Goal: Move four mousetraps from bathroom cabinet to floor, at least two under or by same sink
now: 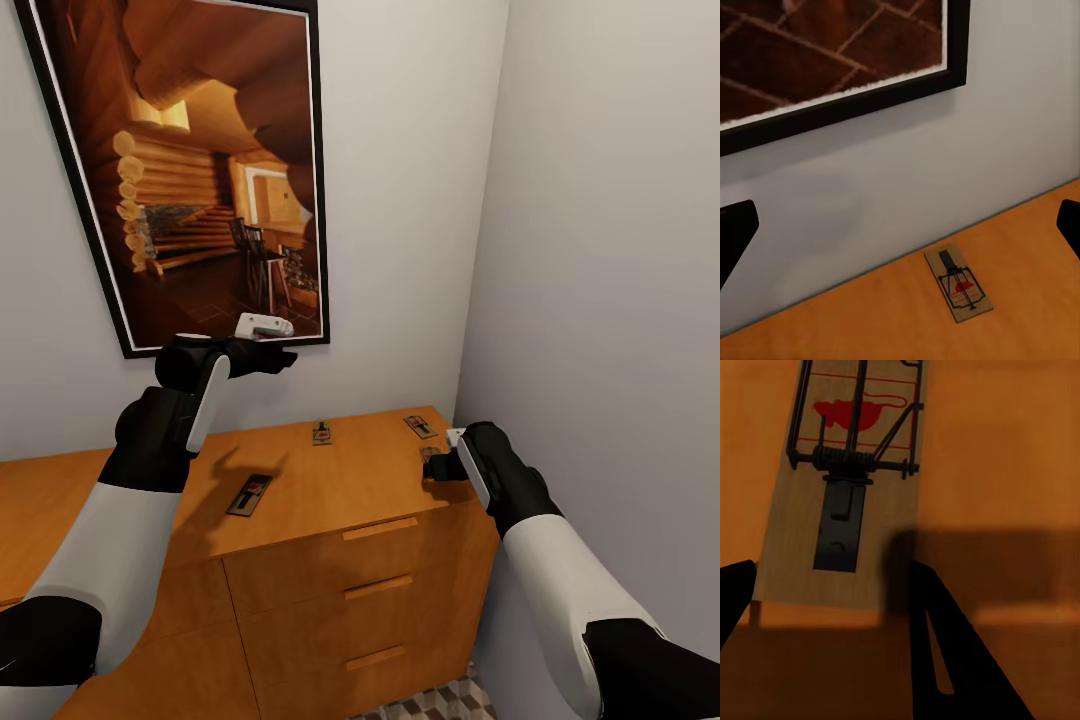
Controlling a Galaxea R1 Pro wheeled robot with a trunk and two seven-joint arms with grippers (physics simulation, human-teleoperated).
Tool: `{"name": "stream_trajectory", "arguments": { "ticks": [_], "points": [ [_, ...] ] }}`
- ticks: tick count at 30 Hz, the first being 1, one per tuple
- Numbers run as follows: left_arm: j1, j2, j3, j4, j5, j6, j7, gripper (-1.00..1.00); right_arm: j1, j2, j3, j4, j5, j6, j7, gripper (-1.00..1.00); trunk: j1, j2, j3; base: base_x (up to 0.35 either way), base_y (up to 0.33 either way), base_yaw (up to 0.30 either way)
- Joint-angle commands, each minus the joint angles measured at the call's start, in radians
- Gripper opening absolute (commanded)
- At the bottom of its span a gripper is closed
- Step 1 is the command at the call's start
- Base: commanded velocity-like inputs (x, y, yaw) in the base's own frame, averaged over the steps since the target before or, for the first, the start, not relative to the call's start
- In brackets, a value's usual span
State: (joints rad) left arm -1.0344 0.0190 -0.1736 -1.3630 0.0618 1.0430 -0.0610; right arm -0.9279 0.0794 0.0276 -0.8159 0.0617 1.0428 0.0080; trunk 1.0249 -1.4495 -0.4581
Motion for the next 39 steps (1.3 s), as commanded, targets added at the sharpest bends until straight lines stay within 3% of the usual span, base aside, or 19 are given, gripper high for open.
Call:
{"name": "stream_trajectory", "arguments": {
  "ticks": [1, 15, 29, 39],
  "points": [
    [-0.001, 0.001, -0.001, -0.001, 0.006, 0.004, 0.003, 1.00, 0.000, 0.000, 0.001, 0.023, 0.012, 0.004, -0.002, -1.00, 0.000, -0.001, -0.001, 0.000, 0.000, 0.000],
    [-0.001, -0.021, -0.001, -0.001, 0.006, 0.004, 0.003, 1.00, -0.001, -0.001, 0.001, 0.011, 0.022, 0.004, -0.003, -1.00, 0.000, -0.001, -0.001, 0.000, 0.000, 0.000],
    [-0.001, -0.022, -0.001, -0.001, 0.006, 0.004, 0.003, 1.00, -0.003, 0.000, 0.002, -0.182, 0.025, 0.004, -0.009, -1.00, 0.000, -0.001, -0.001, 0.000, 0.000, 0.000],
    [-0.001, -0.022, -0.001, -0.001, 0.006, 0.004, 0.003, 1.00, -0.003, 0.001, 0.005, -0.232, 0.024, 0.004, -0.010, -1.00, 0.000, -0.001, -0.001, 0.000, 0.000, 0.000]
  ]
}}
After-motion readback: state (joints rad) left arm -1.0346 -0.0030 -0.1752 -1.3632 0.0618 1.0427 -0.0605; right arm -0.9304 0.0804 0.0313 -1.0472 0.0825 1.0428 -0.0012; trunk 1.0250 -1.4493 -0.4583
